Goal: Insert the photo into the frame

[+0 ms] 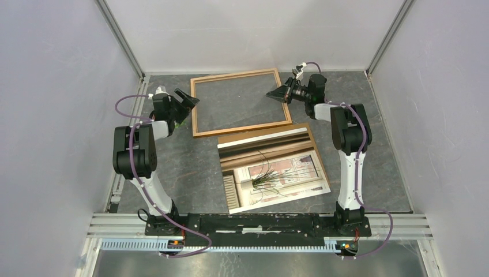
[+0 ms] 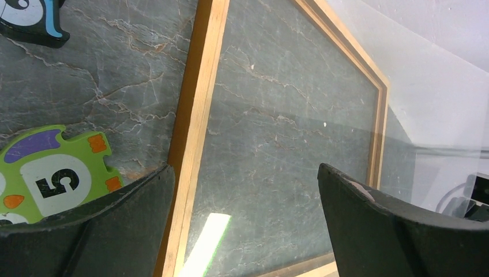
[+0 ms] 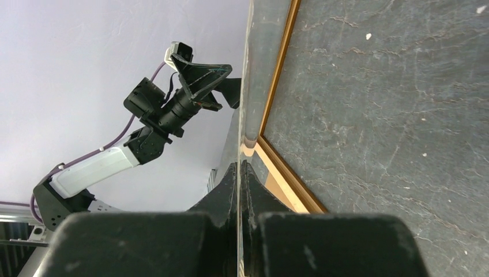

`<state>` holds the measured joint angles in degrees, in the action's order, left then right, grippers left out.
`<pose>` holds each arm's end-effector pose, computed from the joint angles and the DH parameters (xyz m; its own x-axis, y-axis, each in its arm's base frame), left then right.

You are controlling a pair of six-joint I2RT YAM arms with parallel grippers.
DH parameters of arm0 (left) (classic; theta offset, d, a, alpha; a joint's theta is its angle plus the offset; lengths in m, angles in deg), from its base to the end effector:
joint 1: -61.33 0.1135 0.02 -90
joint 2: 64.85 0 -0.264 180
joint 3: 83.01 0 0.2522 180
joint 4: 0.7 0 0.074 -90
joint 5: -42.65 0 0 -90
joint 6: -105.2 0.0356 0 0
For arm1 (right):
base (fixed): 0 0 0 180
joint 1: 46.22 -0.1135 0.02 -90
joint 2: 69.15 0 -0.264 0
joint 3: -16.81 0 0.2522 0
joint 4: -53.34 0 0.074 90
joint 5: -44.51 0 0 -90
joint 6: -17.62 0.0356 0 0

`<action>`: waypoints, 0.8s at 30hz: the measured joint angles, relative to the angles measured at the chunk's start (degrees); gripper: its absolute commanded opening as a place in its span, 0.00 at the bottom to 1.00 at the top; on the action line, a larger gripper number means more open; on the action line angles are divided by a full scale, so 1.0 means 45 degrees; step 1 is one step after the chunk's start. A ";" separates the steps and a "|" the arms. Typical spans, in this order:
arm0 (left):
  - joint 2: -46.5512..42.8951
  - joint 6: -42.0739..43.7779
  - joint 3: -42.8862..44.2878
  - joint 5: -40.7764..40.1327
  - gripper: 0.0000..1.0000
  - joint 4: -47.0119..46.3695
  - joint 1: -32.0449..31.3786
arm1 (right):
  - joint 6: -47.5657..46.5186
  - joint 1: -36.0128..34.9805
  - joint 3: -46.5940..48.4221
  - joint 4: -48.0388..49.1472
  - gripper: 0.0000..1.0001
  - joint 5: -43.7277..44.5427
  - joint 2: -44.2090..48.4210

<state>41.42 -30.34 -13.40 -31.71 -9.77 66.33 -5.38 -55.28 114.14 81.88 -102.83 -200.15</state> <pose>0.3916 0.0246 0.1662 -0.4331 -0.7278 -0.5316 -0.2214 0.6577 -0.7200 0.4850 0.1077 0.1646 -0.8750 0.3635 -0.3199 -0.2755 0.1696 0.9462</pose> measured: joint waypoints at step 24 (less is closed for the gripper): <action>0.0015 0.0000 0.0005 0.0223 1.00 0.0005 -0.0005 | -0.0199 0.0151 0.0000 -0.0287 0.00 0.0044 -0.0243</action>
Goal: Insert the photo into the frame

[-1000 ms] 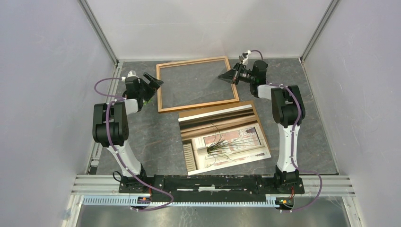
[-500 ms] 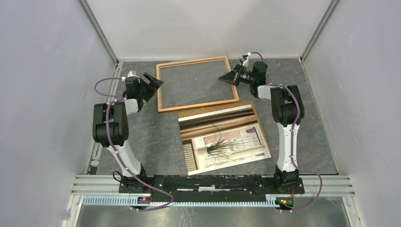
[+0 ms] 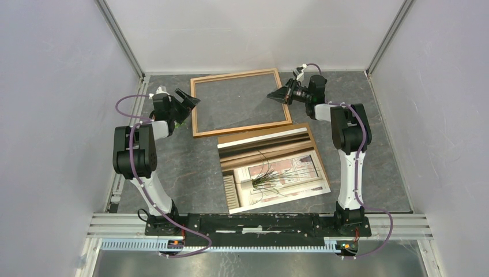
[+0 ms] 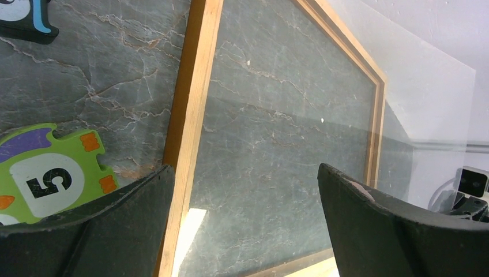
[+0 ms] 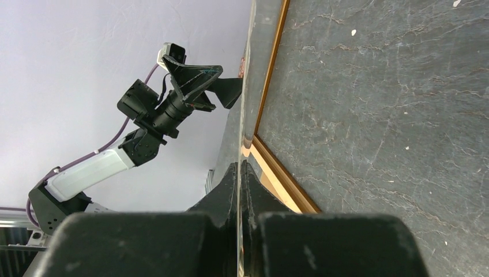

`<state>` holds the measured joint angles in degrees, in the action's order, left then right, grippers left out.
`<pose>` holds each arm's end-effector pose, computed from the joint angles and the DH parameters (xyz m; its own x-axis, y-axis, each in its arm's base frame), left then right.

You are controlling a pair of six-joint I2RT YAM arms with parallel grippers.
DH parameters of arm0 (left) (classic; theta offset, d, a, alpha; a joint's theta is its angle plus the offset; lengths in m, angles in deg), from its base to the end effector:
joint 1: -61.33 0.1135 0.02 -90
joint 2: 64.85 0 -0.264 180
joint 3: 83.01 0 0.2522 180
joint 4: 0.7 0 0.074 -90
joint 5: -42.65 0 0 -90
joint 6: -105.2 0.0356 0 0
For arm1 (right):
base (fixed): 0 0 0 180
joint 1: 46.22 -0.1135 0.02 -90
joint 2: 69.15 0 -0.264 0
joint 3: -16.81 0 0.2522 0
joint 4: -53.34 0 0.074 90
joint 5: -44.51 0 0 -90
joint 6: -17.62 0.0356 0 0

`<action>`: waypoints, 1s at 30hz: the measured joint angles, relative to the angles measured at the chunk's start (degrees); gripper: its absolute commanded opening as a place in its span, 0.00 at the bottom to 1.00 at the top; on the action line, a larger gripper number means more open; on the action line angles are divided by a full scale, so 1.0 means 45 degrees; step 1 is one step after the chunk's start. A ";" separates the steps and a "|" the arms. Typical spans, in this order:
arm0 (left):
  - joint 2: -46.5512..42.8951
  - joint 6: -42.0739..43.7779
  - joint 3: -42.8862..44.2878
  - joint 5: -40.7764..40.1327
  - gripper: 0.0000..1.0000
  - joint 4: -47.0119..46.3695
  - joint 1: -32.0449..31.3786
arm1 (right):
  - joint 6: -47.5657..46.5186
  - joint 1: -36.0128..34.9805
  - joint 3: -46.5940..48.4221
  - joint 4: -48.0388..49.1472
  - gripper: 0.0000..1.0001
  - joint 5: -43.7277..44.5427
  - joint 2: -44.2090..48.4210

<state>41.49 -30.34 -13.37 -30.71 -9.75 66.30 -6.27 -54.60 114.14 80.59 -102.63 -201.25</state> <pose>0.3917 0.0238 0.1659 -0.4449 -0.7251 -0.5256 -0.2111 0.6553 -0.7253 0.4870 0.1020 0.1533 -0.8780 0.3721 -0.3010 -0.2473 0.1857 0.9510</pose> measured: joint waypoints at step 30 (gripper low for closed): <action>0.0243 0.0000 0.0151 0.0024 1.00 -0.0005 -0.0068 | -0.0661 0.0151 0.0617 -0.1141 0.00 -0.0340 -0.0510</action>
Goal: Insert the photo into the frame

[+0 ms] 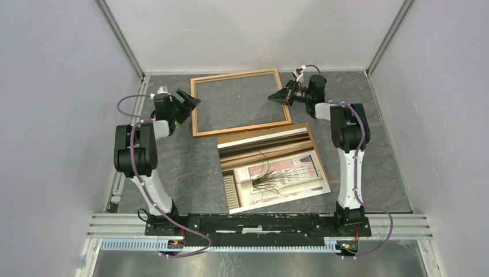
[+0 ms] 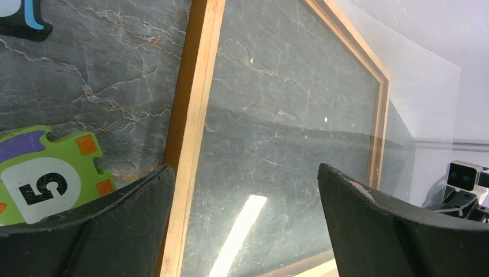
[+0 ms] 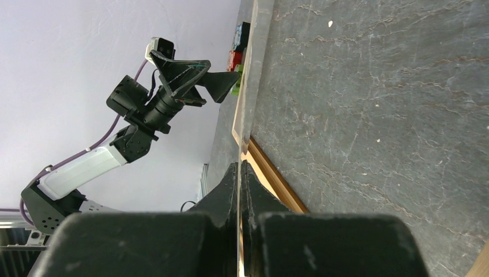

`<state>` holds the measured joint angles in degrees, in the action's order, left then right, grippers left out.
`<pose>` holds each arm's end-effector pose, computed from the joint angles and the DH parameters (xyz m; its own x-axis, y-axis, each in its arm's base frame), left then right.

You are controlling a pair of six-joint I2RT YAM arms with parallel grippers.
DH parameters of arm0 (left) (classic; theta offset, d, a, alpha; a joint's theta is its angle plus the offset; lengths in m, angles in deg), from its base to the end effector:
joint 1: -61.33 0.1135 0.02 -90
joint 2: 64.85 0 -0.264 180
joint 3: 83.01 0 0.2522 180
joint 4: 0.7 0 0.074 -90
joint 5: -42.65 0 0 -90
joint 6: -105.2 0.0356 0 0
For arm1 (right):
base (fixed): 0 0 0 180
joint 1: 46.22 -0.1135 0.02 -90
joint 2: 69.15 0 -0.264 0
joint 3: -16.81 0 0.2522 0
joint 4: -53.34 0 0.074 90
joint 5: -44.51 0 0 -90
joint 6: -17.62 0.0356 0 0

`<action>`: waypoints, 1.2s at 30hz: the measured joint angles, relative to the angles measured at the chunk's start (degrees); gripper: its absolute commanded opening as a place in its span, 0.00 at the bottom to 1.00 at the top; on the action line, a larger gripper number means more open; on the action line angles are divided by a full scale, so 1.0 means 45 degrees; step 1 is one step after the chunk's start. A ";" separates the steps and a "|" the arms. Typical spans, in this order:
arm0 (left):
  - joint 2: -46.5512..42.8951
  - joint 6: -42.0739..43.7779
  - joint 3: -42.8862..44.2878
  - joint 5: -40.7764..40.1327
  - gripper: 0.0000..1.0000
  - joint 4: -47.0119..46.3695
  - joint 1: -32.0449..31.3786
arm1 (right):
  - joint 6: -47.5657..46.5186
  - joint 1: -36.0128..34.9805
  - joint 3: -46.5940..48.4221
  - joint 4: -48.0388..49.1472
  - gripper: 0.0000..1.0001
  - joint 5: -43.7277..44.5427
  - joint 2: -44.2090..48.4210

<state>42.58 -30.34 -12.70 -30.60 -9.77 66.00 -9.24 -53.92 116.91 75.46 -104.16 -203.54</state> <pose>0.3951 0.0220 0.1624 -0.4536 -0.7228 -0.5214 -0.2116 0.6556 -0.7248 0.4949 0.0976 0.1406 -0.8947 0.3471 -0.2810 -0.2190 0.2075 0.9534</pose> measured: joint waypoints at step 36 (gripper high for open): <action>0.0189 -0.0005 0.0049 0.0029 1.00 -0.0005 -0.0131 | -0.0340 0.0189 0.0155 -0.0301 0.00 0.0015 -0.0131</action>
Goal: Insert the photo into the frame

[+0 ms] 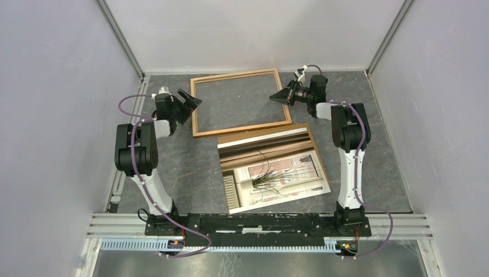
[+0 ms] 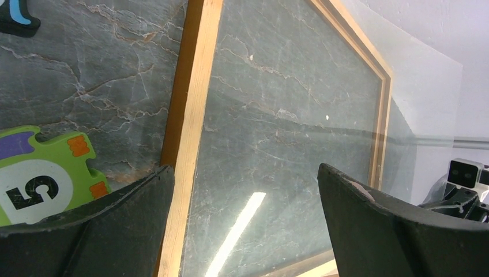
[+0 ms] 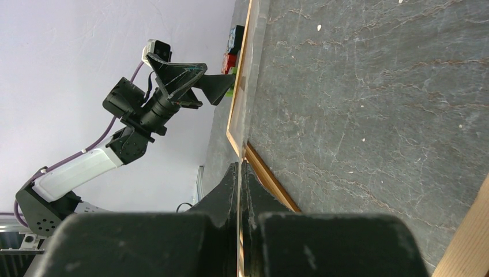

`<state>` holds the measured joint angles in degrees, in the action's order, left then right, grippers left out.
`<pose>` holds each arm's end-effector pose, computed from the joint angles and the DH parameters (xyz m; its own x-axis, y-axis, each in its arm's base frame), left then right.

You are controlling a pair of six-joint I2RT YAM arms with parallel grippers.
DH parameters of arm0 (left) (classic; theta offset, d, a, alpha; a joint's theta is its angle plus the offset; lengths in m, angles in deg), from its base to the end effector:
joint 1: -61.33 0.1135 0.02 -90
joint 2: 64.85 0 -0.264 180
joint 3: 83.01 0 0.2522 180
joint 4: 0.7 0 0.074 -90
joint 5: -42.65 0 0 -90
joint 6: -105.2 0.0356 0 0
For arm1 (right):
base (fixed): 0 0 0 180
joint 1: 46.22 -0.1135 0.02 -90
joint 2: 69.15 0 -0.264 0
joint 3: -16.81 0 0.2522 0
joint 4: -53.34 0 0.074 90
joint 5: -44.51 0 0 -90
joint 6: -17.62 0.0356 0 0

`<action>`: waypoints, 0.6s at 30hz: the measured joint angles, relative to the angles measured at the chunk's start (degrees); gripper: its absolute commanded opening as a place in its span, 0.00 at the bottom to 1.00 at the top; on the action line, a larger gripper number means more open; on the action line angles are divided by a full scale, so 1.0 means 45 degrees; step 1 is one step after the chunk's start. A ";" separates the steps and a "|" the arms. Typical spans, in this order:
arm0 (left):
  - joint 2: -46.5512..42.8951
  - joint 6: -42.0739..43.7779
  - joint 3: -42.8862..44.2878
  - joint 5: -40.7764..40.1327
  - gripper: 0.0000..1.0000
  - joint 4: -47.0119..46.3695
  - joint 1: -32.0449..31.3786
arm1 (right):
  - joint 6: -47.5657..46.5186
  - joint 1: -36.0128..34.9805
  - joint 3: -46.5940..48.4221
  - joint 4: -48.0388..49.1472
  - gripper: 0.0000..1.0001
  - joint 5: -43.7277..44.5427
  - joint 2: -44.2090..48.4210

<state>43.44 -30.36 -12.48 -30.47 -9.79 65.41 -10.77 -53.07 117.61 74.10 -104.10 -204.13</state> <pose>0.3968 0.0179 0.1579 -0.4679 -0.7183 -0.5149 -0.2114 0.6566 -0.7240 0.4980 0.0904 0.1371 -0.8895 0.3547 -0.2882 -0.2188 0.2232 0.9499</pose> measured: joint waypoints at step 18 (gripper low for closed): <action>0.0403 0.0000 0.0209 0.0000 1.00 -0.0073 -0.0068 | 0.0010 -0.0039 0.0000 0.0000 0.00 0.0146 0.0000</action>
<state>45.25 -30.36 -11.54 -30.47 -10.12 65.10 -10.73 -53.24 117.61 74.10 -103.44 -204.13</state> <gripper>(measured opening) 0.996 0.009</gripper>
